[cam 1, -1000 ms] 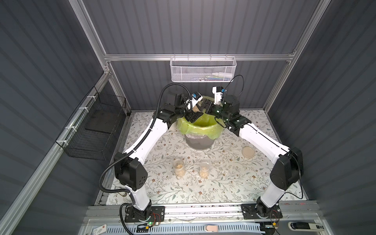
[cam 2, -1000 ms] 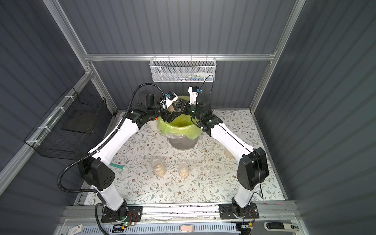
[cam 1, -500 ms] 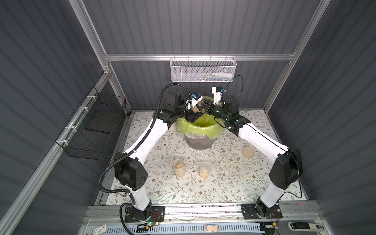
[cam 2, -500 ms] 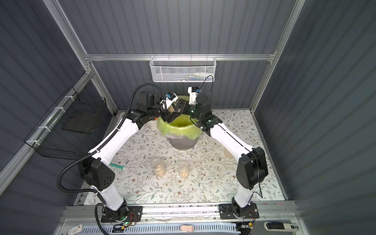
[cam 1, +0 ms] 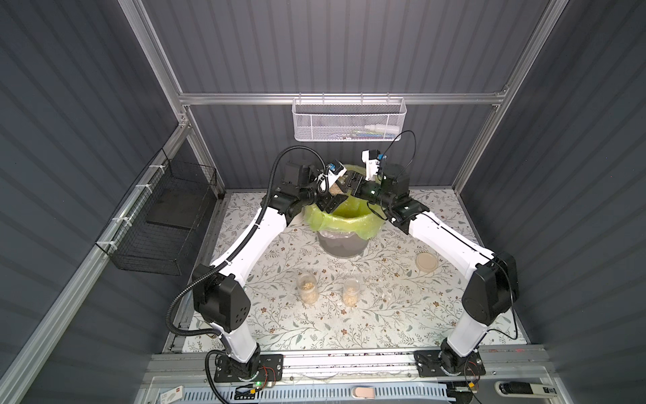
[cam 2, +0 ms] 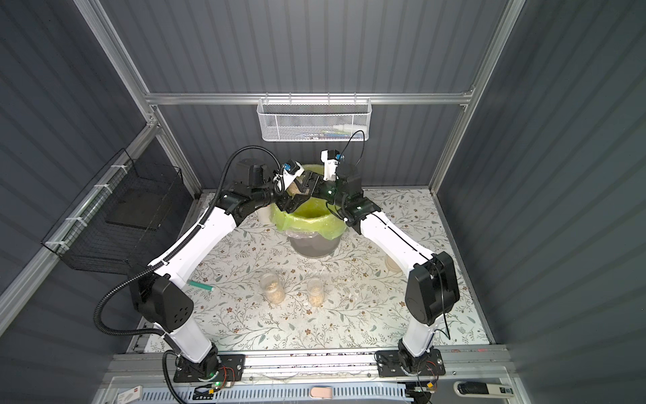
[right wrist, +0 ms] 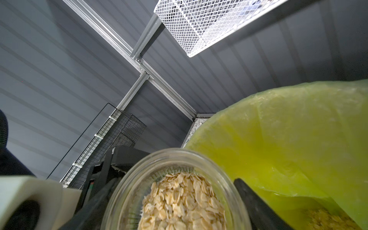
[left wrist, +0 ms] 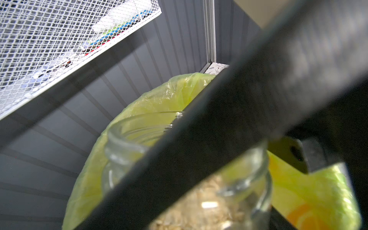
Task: Empty expired oatmeal from jars
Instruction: Pour the expired oatmeal into the trash bin.
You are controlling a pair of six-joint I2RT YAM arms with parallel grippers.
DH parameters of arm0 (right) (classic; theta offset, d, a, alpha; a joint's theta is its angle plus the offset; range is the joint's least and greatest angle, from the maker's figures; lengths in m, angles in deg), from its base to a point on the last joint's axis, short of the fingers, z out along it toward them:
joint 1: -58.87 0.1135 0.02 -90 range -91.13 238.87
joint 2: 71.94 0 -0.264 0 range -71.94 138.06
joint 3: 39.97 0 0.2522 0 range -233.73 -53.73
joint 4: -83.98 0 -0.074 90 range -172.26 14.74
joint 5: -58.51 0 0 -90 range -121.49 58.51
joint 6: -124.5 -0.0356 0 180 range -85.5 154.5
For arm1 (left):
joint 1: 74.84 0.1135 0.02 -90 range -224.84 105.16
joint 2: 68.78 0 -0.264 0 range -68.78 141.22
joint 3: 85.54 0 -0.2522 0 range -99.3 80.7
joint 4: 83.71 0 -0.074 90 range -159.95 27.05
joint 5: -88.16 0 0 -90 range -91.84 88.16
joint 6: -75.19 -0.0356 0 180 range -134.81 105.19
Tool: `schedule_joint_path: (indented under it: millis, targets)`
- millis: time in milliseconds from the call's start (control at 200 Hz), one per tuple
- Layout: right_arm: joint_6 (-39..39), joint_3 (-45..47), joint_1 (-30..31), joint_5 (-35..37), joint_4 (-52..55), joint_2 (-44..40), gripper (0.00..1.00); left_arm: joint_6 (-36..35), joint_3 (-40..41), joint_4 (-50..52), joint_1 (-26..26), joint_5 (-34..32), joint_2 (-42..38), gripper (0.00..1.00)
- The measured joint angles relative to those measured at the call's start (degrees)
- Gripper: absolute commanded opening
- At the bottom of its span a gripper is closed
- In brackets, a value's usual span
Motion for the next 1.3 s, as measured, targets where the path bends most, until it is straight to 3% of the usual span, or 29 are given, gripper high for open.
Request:
schedule_joint_path:
  millis: [180, 200, 245, 745, 911, 1296]
  targets:
    - [-0.52, 0.00, -0.02, -0.48, 0.00, -0.02, 0.50, 0.22, 1.16, -1.22, 0.00, -0.11, -0.61, 0.84]
    - [-0.52, 0.00, -0.02, -0.48, -0.02, 0.00, 0.50, 0.22, 1.16, -1.27, 0.00, -0.11, -0.61, 0.94]
    - [-0.68, 0.00, -0.02, -0.39, 0.00, 0.00, 0.50, 0.17, 1.18, -1.49, 0.00, 0.04, -0.61, 0.99]
    - [-5.05, -0.20, -0.02, 0.52, 3.04, 0.00, 0.49, 2.64, 3.15, -3.19, -0.07, 0.31, -3.21, 1.00]
    - [-9.46, -0.24, -0.02, 1.79, 3.32, -0.02, 0.49, 9.57, 8.98, -6.12, -0.07, -0.85, -7.43, 1.00]
    - [-18.10, -0.24, -0.02, 2.95, 5.18, -1.77, 0.49, 36.00, 16.09, -15.93, -0.07, -5.16, -12.48, 1.00]
